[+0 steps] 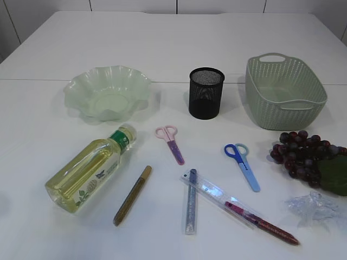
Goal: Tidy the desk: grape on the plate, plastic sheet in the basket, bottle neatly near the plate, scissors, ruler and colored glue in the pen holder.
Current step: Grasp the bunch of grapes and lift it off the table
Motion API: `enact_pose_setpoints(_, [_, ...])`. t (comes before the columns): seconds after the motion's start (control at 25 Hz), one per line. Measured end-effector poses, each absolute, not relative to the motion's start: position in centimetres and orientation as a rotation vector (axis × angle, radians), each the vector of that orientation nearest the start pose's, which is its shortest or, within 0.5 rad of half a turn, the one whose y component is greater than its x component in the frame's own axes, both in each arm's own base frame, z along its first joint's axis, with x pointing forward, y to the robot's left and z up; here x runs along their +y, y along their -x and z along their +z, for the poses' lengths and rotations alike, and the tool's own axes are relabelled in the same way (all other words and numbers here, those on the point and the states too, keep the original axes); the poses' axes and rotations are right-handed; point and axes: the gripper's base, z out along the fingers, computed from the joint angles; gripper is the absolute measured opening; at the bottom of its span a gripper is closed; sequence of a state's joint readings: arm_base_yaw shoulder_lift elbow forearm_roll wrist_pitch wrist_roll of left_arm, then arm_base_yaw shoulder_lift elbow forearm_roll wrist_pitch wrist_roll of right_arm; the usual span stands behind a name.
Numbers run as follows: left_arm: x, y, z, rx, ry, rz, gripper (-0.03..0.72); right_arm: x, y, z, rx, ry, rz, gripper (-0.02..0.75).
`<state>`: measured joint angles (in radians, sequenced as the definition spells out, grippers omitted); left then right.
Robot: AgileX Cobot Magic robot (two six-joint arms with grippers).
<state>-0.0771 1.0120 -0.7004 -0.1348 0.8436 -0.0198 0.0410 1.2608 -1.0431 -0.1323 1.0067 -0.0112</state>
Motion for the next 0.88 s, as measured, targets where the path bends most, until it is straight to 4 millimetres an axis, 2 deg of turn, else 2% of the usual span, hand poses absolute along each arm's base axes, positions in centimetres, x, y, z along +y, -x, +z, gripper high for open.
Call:
enact_pose_setpoints(0.28, [-3.3,-22.3,30.4,2.610,-0.001,-0.304,0.558,0.2,-28.5,24.5,2.932,0.274,-0.180,0.549])
enact_pose_setpoints(0.44, [-3.7,-23.6,32.1,2.583,-0.019,-0.336,0.558,-0.2,-30.5,22.2,2.985,0.293,-0.180,0.549])
enact_pose_setpoints(0.68, [-3.7,-23.8,32.4,2.588,-0.052,-0.333,0.558,-3.1,-32.6,21.4,2.988,0.216,-0.185,0.566])
enact_pose_setpoints(0.88, [-3.7,-23.7,32.3,2.595,-0.055,-0.329,0.558,-3.3,-33.6,21.0,2.947,0.309,-0.163,0.629])
